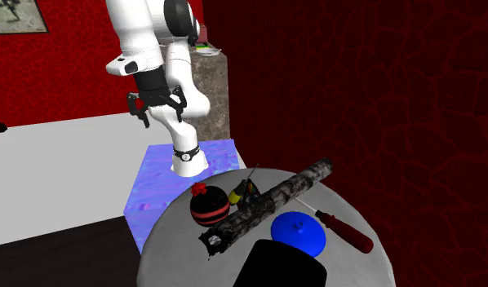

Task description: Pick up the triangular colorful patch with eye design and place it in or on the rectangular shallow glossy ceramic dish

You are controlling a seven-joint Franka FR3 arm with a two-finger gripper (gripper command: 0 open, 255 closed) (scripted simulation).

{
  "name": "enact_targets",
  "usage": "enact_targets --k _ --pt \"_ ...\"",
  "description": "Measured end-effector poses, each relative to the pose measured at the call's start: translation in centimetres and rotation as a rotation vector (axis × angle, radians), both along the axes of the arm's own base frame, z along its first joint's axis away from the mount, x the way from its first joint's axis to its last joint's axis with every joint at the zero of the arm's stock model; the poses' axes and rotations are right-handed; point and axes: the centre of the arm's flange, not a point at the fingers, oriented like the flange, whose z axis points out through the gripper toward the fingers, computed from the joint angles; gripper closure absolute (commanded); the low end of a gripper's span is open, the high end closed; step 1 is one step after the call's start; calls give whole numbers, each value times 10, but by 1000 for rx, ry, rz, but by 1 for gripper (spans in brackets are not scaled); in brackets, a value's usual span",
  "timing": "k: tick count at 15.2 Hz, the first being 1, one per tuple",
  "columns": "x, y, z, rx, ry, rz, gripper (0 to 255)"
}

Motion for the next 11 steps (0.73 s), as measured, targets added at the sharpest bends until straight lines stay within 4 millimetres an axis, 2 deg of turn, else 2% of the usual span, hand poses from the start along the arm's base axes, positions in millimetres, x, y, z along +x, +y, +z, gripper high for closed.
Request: enact_targets --k 3,10,11 --pt "-5 11 -8 4 -30 5 0" --pt "-29 79 -68 23 -197 33 0" --pt "-32 93 -74 25 -223 38 0"
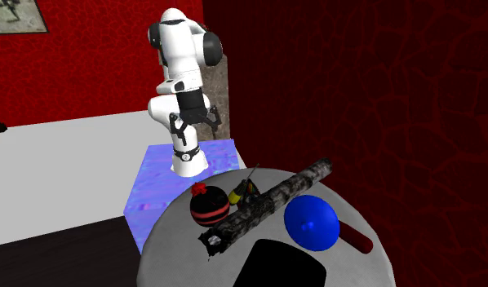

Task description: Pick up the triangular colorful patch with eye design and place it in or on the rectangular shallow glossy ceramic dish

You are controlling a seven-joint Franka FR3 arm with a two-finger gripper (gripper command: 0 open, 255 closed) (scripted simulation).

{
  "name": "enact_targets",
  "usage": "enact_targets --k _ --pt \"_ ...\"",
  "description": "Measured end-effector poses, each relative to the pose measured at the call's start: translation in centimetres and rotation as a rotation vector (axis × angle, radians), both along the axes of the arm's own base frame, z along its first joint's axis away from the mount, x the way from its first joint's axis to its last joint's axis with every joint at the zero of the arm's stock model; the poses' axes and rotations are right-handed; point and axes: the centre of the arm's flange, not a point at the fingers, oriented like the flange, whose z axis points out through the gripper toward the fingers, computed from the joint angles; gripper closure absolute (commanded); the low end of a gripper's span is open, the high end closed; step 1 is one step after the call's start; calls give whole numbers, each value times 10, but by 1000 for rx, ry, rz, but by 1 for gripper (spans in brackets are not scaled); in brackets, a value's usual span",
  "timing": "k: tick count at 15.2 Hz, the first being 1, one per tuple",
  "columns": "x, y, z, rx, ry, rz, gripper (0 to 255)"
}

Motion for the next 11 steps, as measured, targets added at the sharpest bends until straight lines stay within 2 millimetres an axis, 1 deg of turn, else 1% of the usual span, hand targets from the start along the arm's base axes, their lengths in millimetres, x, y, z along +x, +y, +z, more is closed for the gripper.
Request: enact_targets --k 2,3,4,7,11 --pt "-5 19 -17 6 -49 8 0" --pt "-6 33 -28 9 -72 12 0" --pt "-10 39 -37 12 -99 15 0" --pt "-15 67 -62 20 -174 25 0" --pt "-18 111 -98 31 -274 40 0"
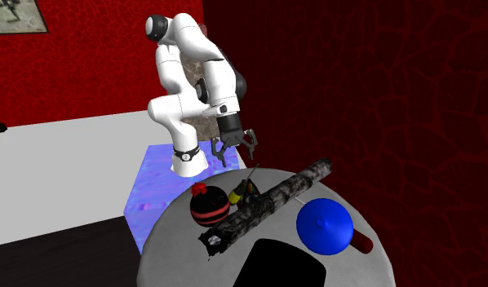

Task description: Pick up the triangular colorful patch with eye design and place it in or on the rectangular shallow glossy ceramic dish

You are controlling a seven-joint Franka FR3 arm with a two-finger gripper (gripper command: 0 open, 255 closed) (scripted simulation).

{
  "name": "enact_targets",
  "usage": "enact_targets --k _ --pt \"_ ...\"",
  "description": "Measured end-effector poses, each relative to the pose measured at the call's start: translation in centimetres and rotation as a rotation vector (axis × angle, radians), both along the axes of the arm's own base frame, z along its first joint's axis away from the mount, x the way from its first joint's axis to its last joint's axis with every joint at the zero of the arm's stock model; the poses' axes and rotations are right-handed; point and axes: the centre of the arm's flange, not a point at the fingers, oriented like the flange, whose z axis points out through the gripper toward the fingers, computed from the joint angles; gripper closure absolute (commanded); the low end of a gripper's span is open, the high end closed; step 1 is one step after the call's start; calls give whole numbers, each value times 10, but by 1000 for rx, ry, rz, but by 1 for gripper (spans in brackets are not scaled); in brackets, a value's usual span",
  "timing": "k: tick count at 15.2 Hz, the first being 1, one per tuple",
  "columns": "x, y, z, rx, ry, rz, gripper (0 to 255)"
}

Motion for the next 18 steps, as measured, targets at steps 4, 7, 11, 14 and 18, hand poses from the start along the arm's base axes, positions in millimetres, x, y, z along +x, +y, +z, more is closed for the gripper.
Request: enact_targets --k 4,7,11,14,18 --pt "1 21 -23 8 -55 8 0" --pt "7 22 -36 9 -60 9 0" --pt "17 26 -51 10 -60 9 0" --pt "17 26 -52 10 -61 9 0" --pt "18 26 -52 10 -61 9 255"
